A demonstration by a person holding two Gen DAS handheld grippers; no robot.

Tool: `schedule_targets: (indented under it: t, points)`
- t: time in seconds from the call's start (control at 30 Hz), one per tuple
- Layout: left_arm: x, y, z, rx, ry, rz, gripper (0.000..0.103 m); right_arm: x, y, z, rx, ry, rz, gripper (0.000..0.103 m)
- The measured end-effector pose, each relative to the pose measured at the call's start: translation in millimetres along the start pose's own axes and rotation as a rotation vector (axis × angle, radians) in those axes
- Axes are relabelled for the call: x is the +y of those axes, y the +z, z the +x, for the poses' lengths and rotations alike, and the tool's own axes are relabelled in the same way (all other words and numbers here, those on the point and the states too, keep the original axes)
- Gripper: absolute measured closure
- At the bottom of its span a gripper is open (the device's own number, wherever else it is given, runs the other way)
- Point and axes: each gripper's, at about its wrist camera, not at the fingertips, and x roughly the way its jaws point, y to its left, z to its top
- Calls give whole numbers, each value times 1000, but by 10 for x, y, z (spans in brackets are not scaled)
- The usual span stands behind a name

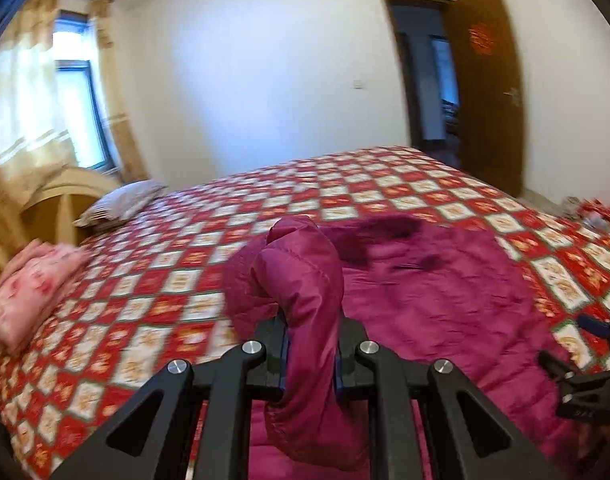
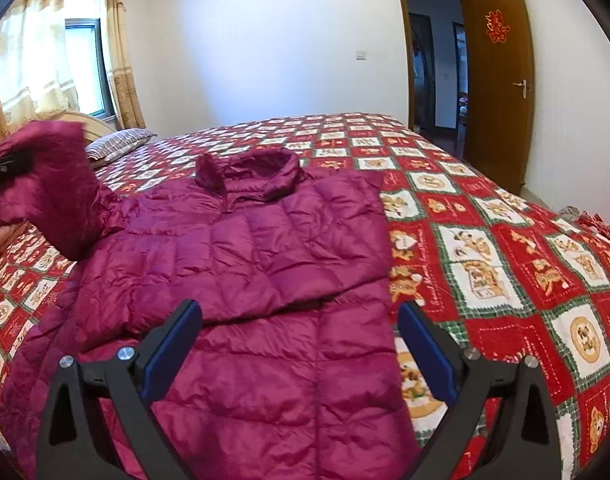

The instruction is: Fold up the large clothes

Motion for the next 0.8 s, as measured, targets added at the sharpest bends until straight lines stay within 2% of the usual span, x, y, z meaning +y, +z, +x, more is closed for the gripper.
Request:
schedule_targets:
  t: [0.07,0.1,0.13,0.2,0.23,0.33,0.43,0.53,0.67,0.7,0.73,0.77,0.8]
  points:
    - [-240,-12,90,11,-28,24,76,-54,-4,7,11,-5,14,3]
    - [-344,-11,157,29,-29,42,60,-71,-3,11,15,-6,18,3]
    - [-421,-10,201,42,-18,53,40,-86,0,19,23,-5,20,3]
    - [-484,-29,188,16,0,56,20,-98,7,26,37,-1,18,3]
    - [-482,-50,137,-13,13,57,15,-96,15,23,40,1,14,3]
    - [-319,-115,77,-48,41,35,12,-63,45,11,43,14,8,3]
    - [43,-236,184,-17,80,-25,11,59,111,34,49,59,1,3]
    - [394,-461,434,91,175,-62,11,244,189,157,94,144,-21,3]
    - [756,-838,725,217,224,-152,11,449,267,466,192,226,-21,5]
    - [807,-927,784,241,231,-170,11,484,269,561,225,244,-17,13]
    - [835,-984,830,256,233,-180,11,508,261,638,254,258,-15,29]
    - [870,-1063,887,279,238,-190,11,527,260,733,291,272,-11,40]
    - [891,-1126,930,297,243,-194,11,536,253,793,318,271,-7,58]
